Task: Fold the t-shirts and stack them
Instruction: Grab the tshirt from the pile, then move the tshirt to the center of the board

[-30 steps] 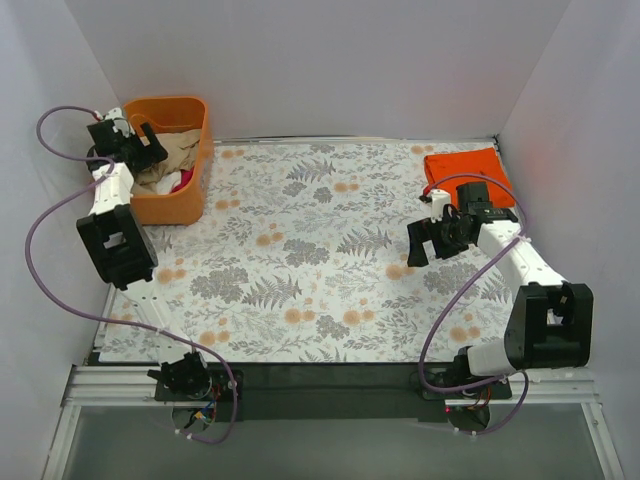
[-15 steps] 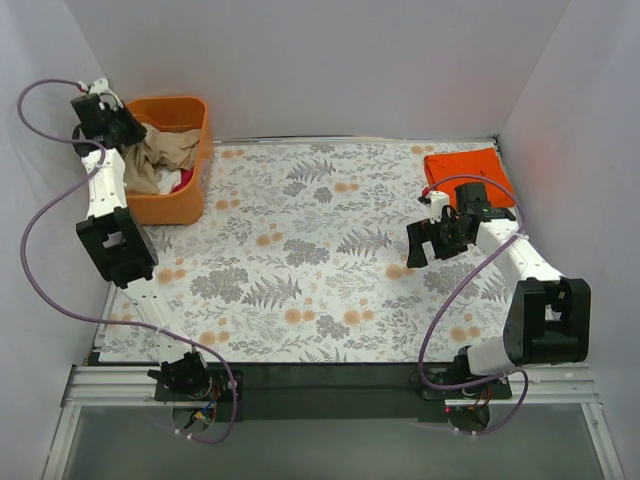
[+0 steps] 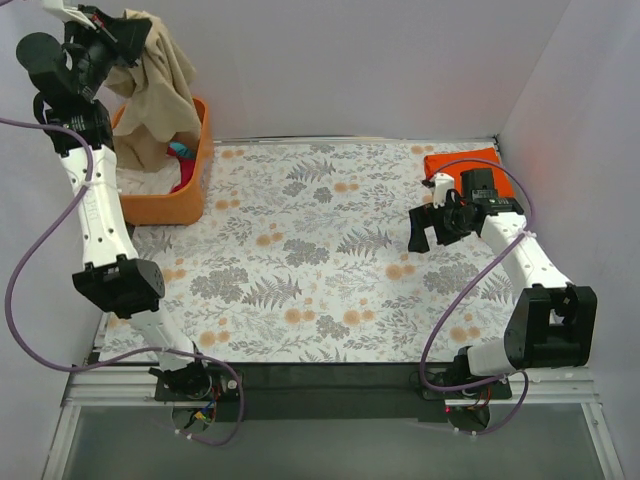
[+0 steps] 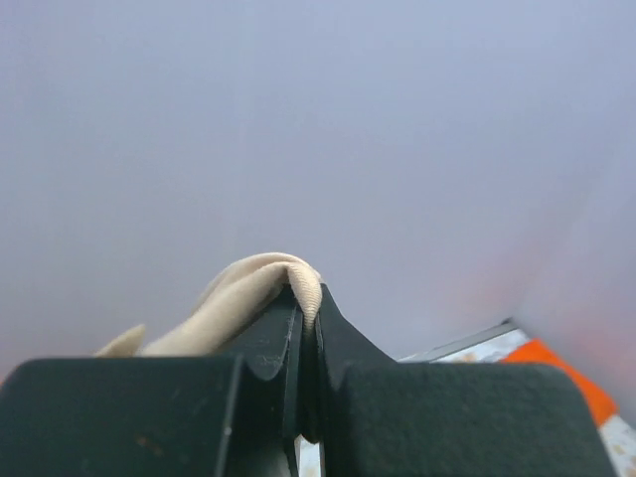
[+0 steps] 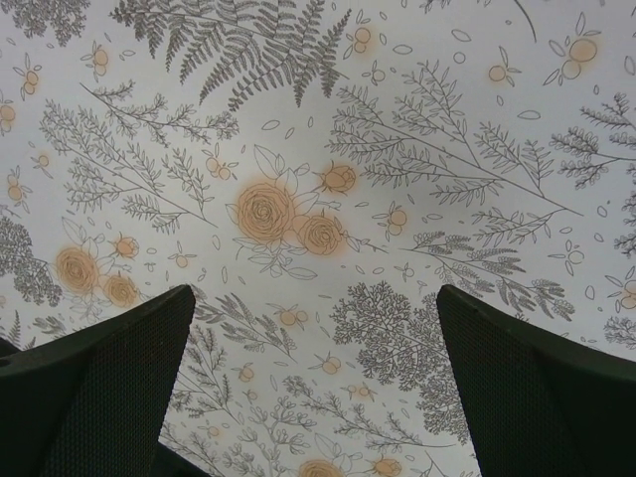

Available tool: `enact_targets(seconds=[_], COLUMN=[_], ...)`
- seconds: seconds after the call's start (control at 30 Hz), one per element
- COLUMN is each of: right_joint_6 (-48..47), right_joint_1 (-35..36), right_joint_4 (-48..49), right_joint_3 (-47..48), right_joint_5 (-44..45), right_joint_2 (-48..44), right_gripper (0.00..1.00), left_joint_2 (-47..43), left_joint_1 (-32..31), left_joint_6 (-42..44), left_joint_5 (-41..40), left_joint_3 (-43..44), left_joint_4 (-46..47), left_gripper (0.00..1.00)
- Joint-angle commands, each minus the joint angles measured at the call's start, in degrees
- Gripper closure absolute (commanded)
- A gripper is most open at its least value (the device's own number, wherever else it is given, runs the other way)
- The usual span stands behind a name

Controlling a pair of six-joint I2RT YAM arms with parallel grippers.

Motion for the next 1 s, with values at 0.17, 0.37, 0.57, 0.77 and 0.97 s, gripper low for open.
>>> enact_targets(seconds=[0.17, 0.37, 0.57, 0.77, 0.97], right_joint_6=[-0.27, -0.62, -0.88, -1.76, -4.92], right_joint_1=[0.19, 0.1, 0.1, 0.01, 0.1], right_joint_4=[-1.23, -1.4, -1.49, -2.54, -5.26], right_joint_3=[4.78, 4.87, 4.6, 5.13, 3.82], right_joint_5=[-1.6, -2.56, -2.48, -2.74, -4.23], right_joint_2=[-2.22, -3.19, -3.36, -2.66, -1.35], right_gripper=[0.01, 0.01, 0.02, 0.02, 0.02], left_joint_2=[-11.49, -10.26, -17.8, -35.99, -44.27], left_joint_1=[-9.41, -10.82, -13.98, -18.82, -19.08], left_joint_6=[-10.08, -25.45, -24.96, 1.38, 35.91], left_joint_5=[8.38, 14.61, 21.73, 21.31, 13.84], left_joint_3=[0.04, 1.89, -21.26, -60.12, -81.42], left_joint_4=[14.98, 20.6, 23.15, 10.88, -13.81], left_gripper=[1.0, 1.0, 1.0, 1.0, 1.0])
